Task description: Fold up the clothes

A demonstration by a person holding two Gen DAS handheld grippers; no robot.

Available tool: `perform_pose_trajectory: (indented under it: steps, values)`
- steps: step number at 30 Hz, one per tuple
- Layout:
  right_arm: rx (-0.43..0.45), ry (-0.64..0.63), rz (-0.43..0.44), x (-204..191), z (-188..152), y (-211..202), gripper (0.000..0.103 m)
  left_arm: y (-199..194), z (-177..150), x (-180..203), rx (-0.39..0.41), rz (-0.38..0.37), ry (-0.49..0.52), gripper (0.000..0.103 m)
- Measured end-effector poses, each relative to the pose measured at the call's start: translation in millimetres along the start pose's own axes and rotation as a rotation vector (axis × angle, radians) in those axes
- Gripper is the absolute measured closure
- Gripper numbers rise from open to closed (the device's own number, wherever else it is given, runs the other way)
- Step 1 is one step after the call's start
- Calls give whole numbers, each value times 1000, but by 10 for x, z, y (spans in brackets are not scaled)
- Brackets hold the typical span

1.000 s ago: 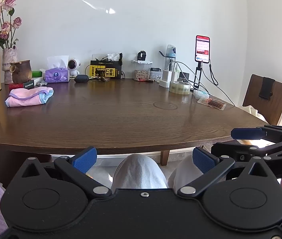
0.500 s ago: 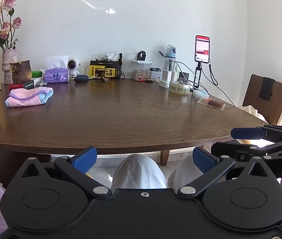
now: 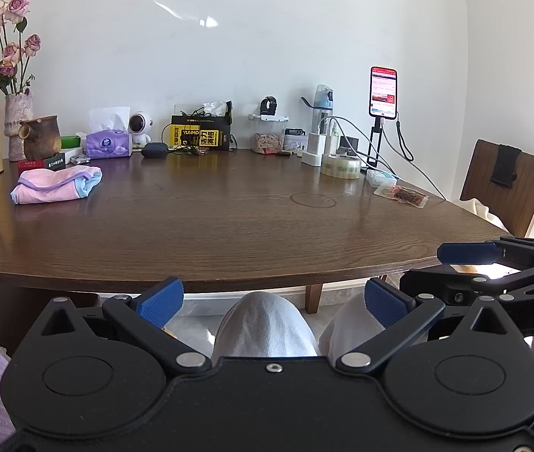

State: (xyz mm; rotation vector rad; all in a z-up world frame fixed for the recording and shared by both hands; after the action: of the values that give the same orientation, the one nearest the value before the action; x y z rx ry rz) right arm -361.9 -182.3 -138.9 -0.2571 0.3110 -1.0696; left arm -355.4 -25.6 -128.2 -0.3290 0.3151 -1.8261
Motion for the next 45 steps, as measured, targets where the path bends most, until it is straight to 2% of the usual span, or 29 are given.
perform_pose_trajectory:
  steps: [45]
  values:
    - [-4, 1, 1, -48, -34, 24, 10, 5, 12, 39, 4, 9, 1, 0]
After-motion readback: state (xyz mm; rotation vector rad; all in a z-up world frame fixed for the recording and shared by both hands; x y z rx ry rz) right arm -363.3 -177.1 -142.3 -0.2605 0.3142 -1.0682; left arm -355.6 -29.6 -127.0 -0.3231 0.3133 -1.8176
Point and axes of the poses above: each gripper's, at about its wrist camera, not at the fingertips, and y roughly the way its jaws point, x to its right, z to its top, the point moved 8 cm from there along y, roughly the way its jaws point, and after that the axes turned 1 degree about -x, right-handed, at the moved point
